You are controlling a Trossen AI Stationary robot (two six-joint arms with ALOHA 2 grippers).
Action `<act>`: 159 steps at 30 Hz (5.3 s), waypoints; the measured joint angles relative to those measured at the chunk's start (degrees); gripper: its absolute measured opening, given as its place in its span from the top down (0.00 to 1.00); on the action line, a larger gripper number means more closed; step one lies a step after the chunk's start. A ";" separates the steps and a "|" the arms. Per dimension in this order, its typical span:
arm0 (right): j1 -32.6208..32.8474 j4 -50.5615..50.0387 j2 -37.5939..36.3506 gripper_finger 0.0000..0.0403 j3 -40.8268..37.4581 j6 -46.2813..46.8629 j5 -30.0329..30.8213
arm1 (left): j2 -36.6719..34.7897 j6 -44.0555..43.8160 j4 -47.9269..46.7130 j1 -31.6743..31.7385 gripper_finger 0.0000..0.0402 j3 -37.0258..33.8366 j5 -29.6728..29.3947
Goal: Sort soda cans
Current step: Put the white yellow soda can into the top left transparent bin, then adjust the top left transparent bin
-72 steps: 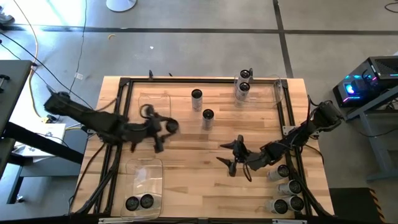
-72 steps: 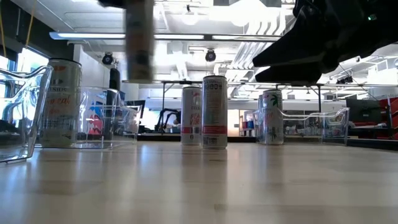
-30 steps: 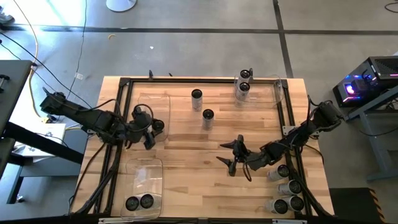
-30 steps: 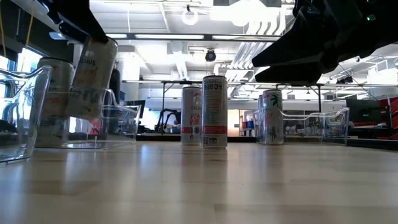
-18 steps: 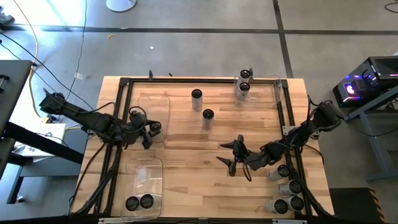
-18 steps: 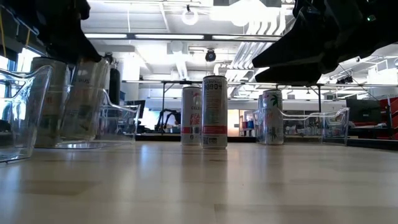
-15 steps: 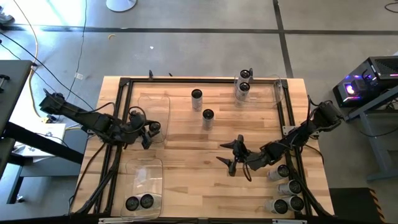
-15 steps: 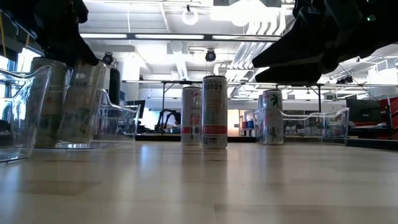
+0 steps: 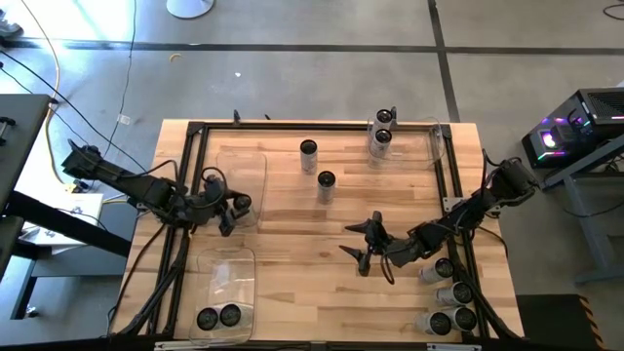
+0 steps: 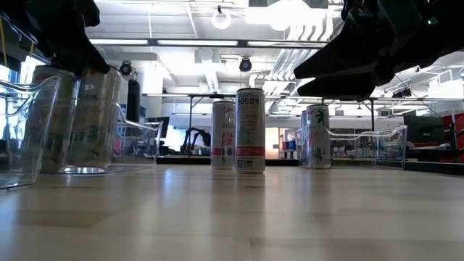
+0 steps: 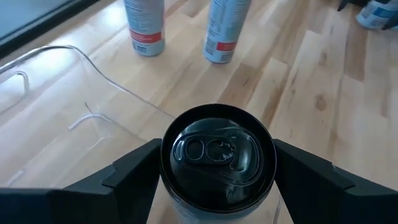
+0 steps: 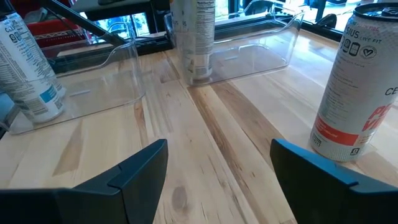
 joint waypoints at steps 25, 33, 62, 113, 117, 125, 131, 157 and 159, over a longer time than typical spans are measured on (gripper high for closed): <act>-0.02 0.00 0.00 0.31 0.00 -0.02 -0.04 | -2.82 -1.47 -0.45 -0.02 0.30 -0.13 7.52; 0.00 -0.02 0.00 0.31 0.00 -0.02 -0.04 | -2.84 -3.88 -1.24 -0.06 0.30 -0.32 9.02; -0.02 -0.12 -0.01 0.31 0.00 -0.02 -0.07 | -3.43 0.62 -7.84 -0.04 0.30 3.37 12.34; 0.00 -0.22 -0.02 0.31 -0.02 0.43 -0.04 | -0.67 14.08 -10.72 -1.08 0.19 15.07 11.90; -0.32 -0.22 -0.02 0.31 -0.02 0.45 -0.02 | 5.38 13.76 -18.77 -4.20 0.21 21.36 9.05; -2.26 0.91 -0.02 0.31 -0.02 1.67 -0.89 | 22.58 -2.16 -47.98 -11.65 0.24 34.70 8.57; -10.01 -0.99 0.38 0.31 10.21 -17.31 -20.24 | 25.35 -11.56 -51.18 -16.01 0.24 35.43 8.11; -27.92 -49.99 48.12 0.48 84.64 -45.71 -47.97 | 17.25 -15.32 -31.19 -34.21 0.24 28.67 -17.49; -28.11 -50.00 49.18 0.48 85.46 -45.86 -47.92 | 17.86 -15.28 -31.32 -34.23 0.24 28.67 -17.51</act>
